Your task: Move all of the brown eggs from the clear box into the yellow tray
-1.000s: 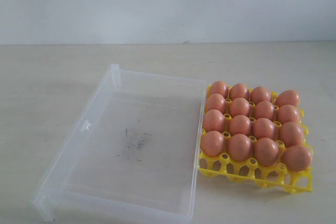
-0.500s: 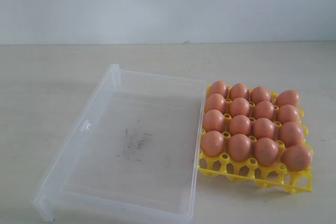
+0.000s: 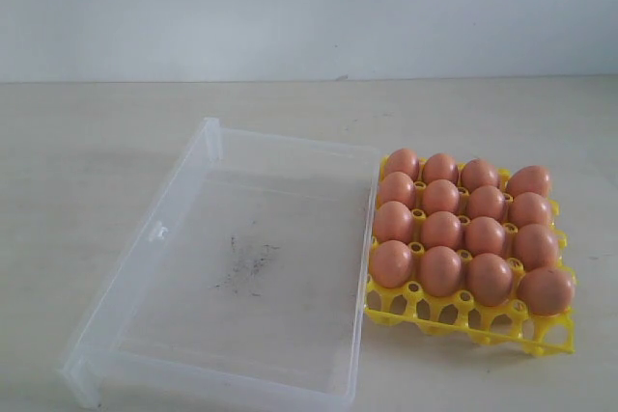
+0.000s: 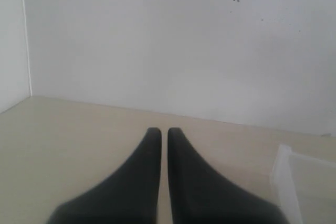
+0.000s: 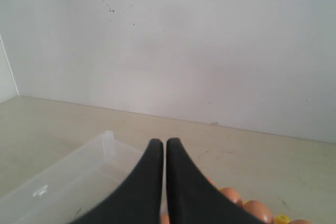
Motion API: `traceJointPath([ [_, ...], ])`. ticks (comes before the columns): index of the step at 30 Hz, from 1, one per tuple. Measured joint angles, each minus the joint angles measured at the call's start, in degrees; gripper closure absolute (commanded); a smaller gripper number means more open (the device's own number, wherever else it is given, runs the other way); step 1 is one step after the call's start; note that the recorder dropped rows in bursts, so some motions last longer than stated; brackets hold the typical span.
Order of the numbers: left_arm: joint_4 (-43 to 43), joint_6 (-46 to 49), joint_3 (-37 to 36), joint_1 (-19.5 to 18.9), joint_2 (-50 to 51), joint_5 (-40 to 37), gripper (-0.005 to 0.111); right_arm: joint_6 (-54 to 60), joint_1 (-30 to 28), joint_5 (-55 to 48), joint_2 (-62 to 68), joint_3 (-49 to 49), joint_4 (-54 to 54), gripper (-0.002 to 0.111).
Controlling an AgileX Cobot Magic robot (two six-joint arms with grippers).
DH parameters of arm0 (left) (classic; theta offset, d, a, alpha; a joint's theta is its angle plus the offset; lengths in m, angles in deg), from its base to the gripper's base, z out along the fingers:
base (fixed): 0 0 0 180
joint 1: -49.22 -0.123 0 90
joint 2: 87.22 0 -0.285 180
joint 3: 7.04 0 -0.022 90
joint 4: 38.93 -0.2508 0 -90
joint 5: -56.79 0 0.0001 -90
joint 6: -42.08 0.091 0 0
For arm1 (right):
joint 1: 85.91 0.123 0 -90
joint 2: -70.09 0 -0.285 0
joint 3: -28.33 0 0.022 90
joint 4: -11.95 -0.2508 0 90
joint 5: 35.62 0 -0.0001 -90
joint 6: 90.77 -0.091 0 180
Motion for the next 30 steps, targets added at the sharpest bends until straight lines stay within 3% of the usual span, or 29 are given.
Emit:
traceJointPath([
  [4, -10.31, -9.38, -2.18, 0.00, 0.00, 2.51, 0.103, 0.00, 0.00, 0.00, 0.00, 0.00, 0.00, 0.108],
  [7, -12.88, -10.37, -2.18, 0.00, 0.00, 2.72, 0.103, 0.00, 0.00, 0.00, 0.00, 0.00, 0.00, 0.108],
  [16, -14.61, -3.93, -2.18, 0.00, 0.00, -1.17, 0.103, 0.00, 0.00, 0.00, 0.00, 0.00, 0.00, 0.108],
  [30, -15.99, -3.82, -2.18, 0.00, 0.00, -3.19, 0.103, 0.00, 0.00, 0.00, 0.00, 0.00, 0.00, 0.108],
])
